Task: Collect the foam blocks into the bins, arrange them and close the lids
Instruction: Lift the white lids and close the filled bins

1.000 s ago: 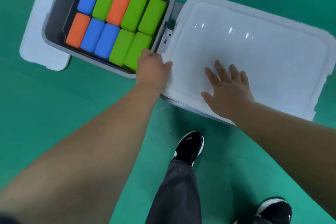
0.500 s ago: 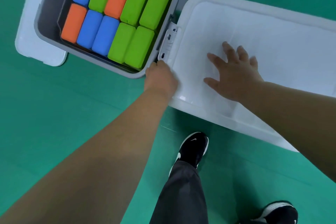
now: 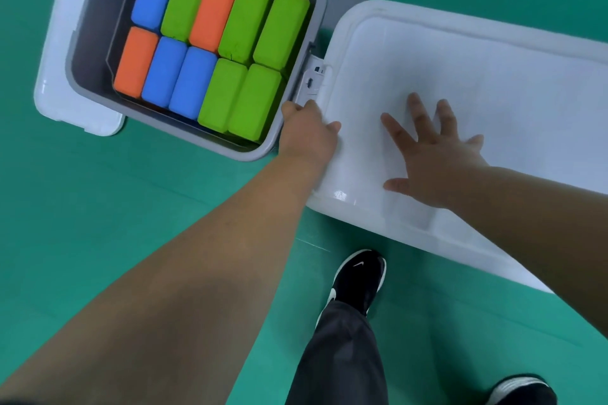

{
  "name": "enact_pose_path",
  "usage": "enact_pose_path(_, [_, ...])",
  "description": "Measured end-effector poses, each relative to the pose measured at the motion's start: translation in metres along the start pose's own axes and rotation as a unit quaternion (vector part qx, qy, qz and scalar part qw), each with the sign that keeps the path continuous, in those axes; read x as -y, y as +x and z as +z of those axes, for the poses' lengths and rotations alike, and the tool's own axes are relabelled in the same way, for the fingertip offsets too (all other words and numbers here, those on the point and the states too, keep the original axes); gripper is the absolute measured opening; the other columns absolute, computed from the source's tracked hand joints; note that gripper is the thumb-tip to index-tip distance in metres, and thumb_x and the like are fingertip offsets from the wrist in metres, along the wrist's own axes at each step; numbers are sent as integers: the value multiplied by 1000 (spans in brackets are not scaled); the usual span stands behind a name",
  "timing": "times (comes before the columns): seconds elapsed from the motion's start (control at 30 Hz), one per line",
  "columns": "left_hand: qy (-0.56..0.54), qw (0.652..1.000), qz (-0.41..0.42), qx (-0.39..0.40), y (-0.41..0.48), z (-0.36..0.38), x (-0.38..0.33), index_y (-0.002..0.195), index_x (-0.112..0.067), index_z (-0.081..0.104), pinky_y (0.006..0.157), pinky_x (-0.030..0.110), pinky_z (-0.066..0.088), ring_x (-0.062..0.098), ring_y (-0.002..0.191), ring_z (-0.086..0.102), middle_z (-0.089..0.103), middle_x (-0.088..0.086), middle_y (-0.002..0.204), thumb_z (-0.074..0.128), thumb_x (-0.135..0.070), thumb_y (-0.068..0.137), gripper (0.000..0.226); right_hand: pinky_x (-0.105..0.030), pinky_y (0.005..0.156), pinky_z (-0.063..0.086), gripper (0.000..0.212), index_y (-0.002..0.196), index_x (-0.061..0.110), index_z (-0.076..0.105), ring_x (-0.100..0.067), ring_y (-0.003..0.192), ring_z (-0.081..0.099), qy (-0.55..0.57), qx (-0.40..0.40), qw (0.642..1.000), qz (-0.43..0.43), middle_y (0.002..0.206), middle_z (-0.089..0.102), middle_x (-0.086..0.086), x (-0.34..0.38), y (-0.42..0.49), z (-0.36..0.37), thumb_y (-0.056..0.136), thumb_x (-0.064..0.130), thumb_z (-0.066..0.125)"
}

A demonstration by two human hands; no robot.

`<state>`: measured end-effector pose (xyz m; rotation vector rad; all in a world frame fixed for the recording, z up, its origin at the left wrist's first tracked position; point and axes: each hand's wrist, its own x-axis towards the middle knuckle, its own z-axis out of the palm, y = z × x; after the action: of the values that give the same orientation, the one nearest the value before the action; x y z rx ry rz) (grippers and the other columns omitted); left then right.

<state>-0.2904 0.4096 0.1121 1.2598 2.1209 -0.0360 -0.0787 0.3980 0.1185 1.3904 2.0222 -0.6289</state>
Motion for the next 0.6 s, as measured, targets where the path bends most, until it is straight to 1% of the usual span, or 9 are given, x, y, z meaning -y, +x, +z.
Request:
enact_pose_path(0.03, [5, 1000, 4, -2, 1, 1, 0, 130, -9, 55, 99, 31, 47, 22, 92, 55, 32, 11, 140, 63, -37, 102, 40, -79, 106, 28, 114, 148, 50, -35, -39, 153, -25, -5, -2, 1000, -1, 158, -46, 7, -1, 0, 0, 83, 81, 53])
enact_pose_path(0.13, [19, 999, 35, -6, 4, 0, -3, 126, -11, 55, 96, 30, 49, 27, 110, 55, 30, 6, 125, 61, -34, 104, 32, -77, 105, 32, 114, 148, 52, -34, -38, 154, -22, 0, -10, 1000, 4, 160, -43, 8, -5, 2, -1, 81, 83, 54])
enact_pose_path(0.2, [28, 998, 56, -12, 6, 1, -12, 127, -12, 54, 92, 28, 49, 26, 108, 56, 29, 5, 127, 61, -35, 104, 33, -76, 105, 34, 115, 148, 54, -33, -37, 155, -20, 9, -17, 1000, 16, 160, -42, 9, -13, 1, -3, 80, 84, 55])
enact_pose_path(0.33, [35, 999, 37, -9, 9, 1, -24, 131, -15, 55, 97, 39, 54, 29, 94, 62, 24, 14, 145, 65, -44, 100, 44, -75, 106, 34, 116, 147, 57, -30, -35, 156, -18, 24, -11, 999, 24, 160, -40, 12, -24, -1, -6, 77, 84, 59])
enact_pose_path(0.37, [48, 998, 34, -13, 10, 1, -23, 131, -16, 55, 97, 40, 54, 30, 97, 63, 26, 15, 145, 65, -47, 99, 46, -76, 107, 33, 117, 147, 58, -30, -35, 155, -18, 26, -8, 999, 23, 160, -41, 12, -24, -1, -6, 77, 83, 59])
enact_pose_path(0.43, [70, 996, 46, -22, 13, 3, -18, 134, -18, 54, 99, 45, 53, 34, 110, 58, 34, 16, 141, 66, -50, 97, 51, -78, 108, 30, 117, 148, 58, -30, -35, 155, -20, 37, -4, 999, 26, 159, -42, 13, -22, 1, -6, 78, 81, 62])
enact_pose_path(0.5, [92, 993, 60, -51, 13, 7, -18, 141, -24, 45, 96, 44, 53, 35, 111, 55, 40, 18, 134, 70, -44, 96, 55, -79, 108, 28, 118, 148, 58, -30, -34, 155, -22, 41, -4, 999, 30, 158, -44, 13, -21, 3, -3, 79, 78, 64])
enact_pose_path(0.53, [108, 990, 63, -63, 14, 11, -20, 144, -24, 38, 91, 39, 53, 34, 108, 55, 42, 19, 131, 71, -39, 96, 61, -79, 108, 27, 118, 147, 58, -30, -34, 155, -23, 41, -5, 999, 31, 158, -45, 13, -21, 4, -2, 79, 77, 65])
enact_pose_path(0.6, [148, 983, 60, -86, 11, 15, -23, 151, -15, 27, 83, 32, 46, 30, 106, 53, 44, 18, 130, 68, -35, 96, 71, -79, 108, 27, 119, 146, 58, -31, -34, 155, -23, 49, -8, 998, 31, 157, -45, 14, -22, 6, 1, 79, 77, 65])
